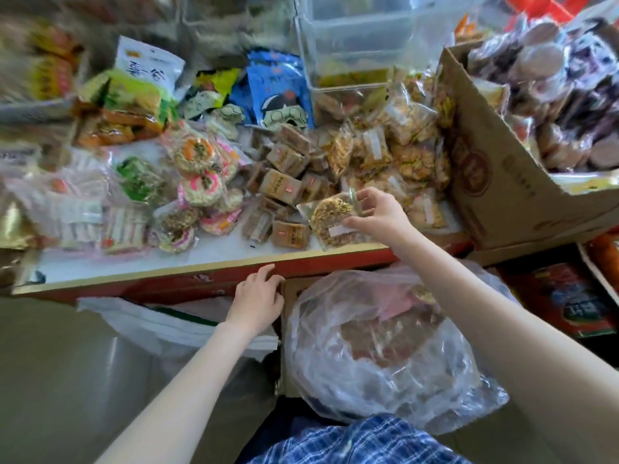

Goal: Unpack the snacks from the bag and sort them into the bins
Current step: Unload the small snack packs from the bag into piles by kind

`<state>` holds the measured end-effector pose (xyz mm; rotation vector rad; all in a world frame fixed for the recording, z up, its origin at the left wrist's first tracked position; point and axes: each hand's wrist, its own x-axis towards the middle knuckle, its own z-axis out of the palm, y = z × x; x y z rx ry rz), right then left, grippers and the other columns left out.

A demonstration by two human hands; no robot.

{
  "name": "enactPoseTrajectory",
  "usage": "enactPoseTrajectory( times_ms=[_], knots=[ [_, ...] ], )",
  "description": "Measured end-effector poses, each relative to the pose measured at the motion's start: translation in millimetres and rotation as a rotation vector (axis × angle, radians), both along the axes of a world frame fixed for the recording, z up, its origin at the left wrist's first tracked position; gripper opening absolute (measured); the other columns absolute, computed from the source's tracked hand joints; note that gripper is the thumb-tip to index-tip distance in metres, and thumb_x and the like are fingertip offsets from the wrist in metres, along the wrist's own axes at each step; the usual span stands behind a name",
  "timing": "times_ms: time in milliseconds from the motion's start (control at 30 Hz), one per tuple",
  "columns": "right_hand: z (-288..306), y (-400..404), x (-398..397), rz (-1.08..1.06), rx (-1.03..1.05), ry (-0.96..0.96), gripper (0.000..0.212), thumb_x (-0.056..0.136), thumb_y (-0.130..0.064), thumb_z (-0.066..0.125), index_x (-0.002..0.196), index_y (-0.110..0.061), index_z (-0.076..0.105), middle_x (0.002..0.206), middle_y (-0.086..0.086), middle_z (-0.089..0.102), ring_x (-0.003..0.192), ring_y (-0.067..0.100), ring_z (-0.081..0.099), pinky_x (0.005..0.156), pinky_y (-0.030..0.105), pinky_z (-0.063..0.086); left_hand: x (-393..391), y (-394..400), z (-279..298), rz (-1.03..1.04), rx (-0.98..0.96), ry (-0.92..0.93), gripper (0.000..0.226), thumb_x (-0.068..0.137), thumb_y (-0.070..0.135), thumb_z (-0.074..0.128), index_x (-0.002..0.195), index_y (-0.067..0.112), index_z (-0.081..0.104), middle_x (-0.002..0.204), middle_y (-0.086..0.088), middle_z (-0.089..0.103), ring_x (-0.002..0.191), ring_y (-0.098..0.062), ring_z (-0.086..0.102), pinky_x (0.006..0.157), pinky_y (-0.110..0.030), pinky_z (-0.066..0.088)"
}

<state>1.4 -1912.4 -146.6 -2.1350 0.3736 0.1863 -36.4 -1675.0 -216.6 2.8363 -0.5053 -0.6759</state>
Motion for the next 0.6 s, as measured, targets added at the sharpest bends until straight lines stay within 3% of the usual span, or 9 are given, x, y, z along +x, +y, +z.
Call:
enactPoseTrajectory(
  times_ms=[133,233,300,367,467,533,600],
  knots=[
    [5.3,50.4,29.6,0.178,-0.01,0.003,0.04,0.078,-0.009,0.073,0.113,-0.015,0.054,0.102,0.001,0.054,0.094,0.017,0.051,0.08,0.034,0.05,7.3,37.4,-1.7,0.159,-0.021,-0.041,0.054,0.094,0.021,0.042,0.145,0.014,0.026,0.146,-0.004,0.032,0.126,-0.025,0.04,0.102,-0.037,0.035],
    [5.5,96.6,50.7,0.313,-0.034,0.032,0.042,0.083,-0.009,0.068,0.121,-0.012,0.051,0.112,0.004,0.053,0.107,0.018,0.05,0.086,0.031,0.046,15.9,63.6,-1.2,0.282,-0.062,-0.072,0.055,0.094,0.02,0.043,0.145,0.013,0.023,0.149,-0.004,0.028,0.131,-0.025,0.035,0.104,-0.038,0.033],
    [9.6,129.7,66.0,0.385,-0.098,-0.057,0.041,0.085,-0.007,0.064,0.124,-0.01,0.051,0.12,0.007,0.056,0.111,0.02,0.053,0.085,0.026,0.042,23.6,81.6,1.8,0.353,-0.091,-0.076,0.056,0.095,0.019,0.043,0.146,0.013,0.021,0.152,-0.006,0.023,0.135,-0.028,0.03,0.106,-0.042,0.031],
    [12.2,164.3,78.6,0.446,-0.129,-0.235,0.037,0.085,-0.005,0.062,0.12,-0.008,0.053,0.117,0.006,0.061,0.1,0.022,0.059,0.079,0.023,0.042,31.7,101.5,3.2,0.432,-0.129,-0.092,0.057,0.094,0.015,0.043,0.146,0.012,0.02,0.152,-0.008,0.024,0.135,-0.03,0.03,0.106,-0.044,0.03],
    [-8.8,203.6,85.6,0.594,-0.35,-0.463,0.029,0.082,0.0,0.059,0.111,-0.002,0.058,0.103,0.012,0.066,0.093,0.031,0.06,0.075,0.035,0.045,41.8,130.1,0.0,0.548,-0.157,-0.097,0.061,0.092,0.014,0.046,0.147,0.01,0.018,0.151,-0.01,0.025,0.137,-0.029,0.028,0.107,-0.044,0.029],
    [-37.9,213.2,80.2,0.746,-0.527,-0.514,0.029,0.075,0.003,0.054,0.103,0.0,0.062,0.095,0.014,0.066,0.086,0.035,0.061,0.069,0.037,0.051,46.0,146.4,-6.9,0.566,-0.127,-0.071,0.066,0.093,0.017,0.049,0.148,0.01,0.014,0.154,-0.009,0.021,0.14,-0.028,0.024,0.109,-0.043,0.027],
    [-65.4,210.3,71.2,0.895,-0.671,-0.54,0.035,0.069,0.006,0.058,0.103,-0.001,0.064,0.1,0.015,0.066,0.088,0.034,0.062,0.073,0.038,0.053,50.4,158.6,-13.9,0.51,-0.126,-0.068,0.07,0.093,0.019,0.05,0.15,0.011,0.01,0.156,-0.009,0.016,0.141,-0.027,0.021,0.11,-0.043,0.027]
  ],
)
